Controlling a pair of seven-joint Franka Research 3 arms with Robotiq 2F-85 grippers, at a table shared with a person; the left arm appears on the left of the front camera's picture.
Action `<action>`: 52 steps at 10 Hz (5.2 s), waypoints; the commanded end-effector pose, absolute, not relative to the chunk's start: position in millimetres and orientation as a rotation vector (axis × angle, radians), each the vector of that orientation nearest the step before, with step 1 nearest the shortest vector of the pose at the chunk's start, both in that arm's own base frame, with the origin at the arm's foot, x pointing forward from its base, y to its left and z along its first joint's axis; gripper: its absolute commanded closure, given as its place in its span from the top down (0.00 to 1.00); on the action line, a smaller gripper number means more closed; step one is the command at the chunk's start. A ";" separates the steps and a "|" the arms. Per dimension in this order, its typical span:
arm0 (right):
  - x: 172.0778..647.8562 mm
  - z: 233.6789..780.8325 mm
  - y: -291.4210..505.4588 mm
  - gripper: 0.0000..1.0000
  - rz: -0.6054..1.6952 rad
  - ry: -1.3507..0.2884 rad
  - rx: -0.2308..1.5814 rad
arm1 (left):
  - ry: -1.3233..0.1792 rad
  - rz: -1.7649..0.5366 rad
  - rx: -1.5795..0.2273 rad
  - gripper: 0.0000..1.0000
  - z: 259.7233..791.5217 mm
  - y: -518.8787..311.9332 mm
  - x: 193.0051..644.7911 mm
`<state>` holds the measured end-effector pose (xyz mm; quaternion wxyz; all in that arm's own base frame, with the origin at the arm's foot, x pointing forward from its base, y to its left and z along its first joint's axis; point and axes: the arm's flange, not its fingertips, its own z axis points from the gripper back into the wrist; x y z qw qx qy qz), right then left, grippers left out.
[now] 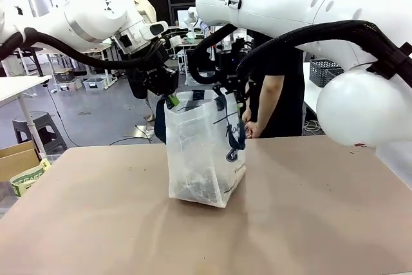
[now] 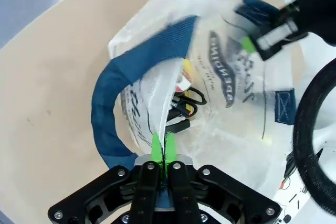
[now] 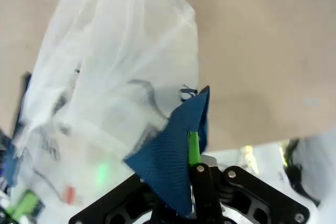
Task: Transfer purchased items from the store into the shopping bag.
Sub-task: Move the Reusable shopping bag to the right side of the table.
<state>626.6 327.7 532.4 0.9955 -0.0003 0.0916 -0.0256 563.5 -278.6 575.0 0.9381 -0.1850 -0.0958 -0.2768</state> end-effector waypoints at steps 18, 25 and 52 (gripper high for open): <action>617.8 530.9 364.3 0.00 0.010 -0.024 -0.045 | -0.294 -0.630 -0.484 0.00 549.6 -224.1 565.6; 621.8 527.2 366.8 0.00 0.008 -0.026 -0.028 | -0.262 -0.626 -0.468 0.00 545.4 -232.7 567.5; 634.7 516.0 397.6 0.00 -0.247 -0.055 0.123 | -0.136 -0.659 -0.580 1.00 535.9 -296.1 558.5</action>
